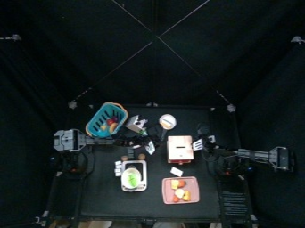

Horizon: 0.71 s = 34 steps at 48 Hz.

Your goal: Grab egg sushi

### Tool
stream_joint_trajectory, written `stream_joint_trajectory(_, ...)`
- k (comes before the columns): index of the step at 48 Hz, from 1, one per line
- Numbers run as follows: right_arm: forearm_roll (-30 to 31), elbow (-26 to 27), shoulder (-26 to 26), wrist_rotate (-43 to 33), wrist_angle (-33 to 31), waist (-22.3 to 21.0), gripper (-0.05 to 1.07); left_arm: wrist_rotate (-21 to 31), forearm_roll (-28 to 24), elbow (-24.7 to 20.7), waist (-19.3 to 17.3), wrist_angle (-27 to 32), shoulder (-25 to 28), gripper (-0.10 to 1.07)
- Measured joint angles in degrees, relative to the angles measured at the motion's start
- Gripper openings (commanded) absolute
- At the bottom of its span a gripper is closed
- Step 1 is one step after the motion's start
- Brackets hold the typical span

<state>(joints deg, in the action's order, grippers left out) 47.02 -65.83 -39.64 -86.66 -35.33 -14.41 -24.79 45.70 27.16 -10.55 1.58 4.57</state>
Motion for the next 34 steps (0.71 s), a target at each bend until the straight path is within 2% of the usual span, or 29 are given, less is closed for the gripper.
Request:
stream_joint_trajectory(8,0.00,3.87,-3.08,0.00,-0.35,4.31,0.78,0.00,-0.97,5.19,0.79,-2.20,-5.45,0.56)
stream_joint_trajectory(18,1.05,8.61,-2.29,0.09,-1.76,7.56,0.78,0.00,-1.85,13.80,1.14,-6.94,-13.27,0.56)
stream_joint_trajectory(26,4.92,12.22,-1.85,0.00,-1.67,7.21,0.78,0.00,-3.34,20.04,1.14,-10.72,-19.86,0.56)
stream_joint_trajectory(34,8.17,17.05,2.72,0.18,-0.97,5.98,0.78,0.00,-4.66,25.75,1.14,-15.56,-26.02,0.56)
